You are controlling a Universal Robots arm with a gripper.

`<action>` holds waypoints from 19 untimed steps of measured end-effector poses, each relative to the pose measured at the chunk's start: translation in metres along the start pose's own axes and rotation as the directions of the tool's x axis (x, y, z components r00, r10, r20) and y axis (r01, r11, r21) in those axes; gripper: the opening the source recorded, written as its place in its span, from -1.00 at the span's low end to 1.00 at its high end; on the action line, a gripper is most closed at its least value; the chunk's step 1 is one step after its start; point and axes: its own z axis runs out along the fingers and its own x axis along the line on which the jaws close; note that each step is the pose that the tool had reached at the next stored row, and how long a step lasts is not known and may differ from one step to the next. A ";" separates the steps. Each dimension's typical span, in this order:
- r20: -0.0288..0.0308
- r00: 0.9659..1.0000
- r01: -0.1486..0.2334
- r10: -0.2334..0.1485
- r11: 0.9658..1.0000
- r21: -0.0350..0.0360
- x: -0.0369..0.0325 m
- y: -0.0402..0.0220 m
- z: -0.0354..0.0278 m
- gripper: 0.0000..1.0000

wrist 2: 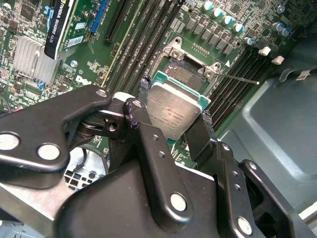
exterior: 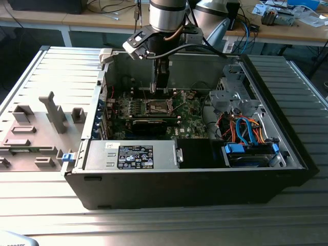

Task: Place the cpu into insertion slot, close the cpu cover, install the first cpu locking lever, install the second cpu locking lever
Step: 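Place the cpu into insertion slot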

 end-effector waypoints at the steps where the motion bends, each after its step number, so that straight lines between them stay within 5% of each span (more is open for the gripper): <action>1: 0.000 1.000 0.000 0.000 1.000 0.000 0.0000 -0.0004 0.0001 0.09; 19: 0.000 1.000 0.000 0.000 1.000 0.000 0.0001 -0.0032 0.0013 0.09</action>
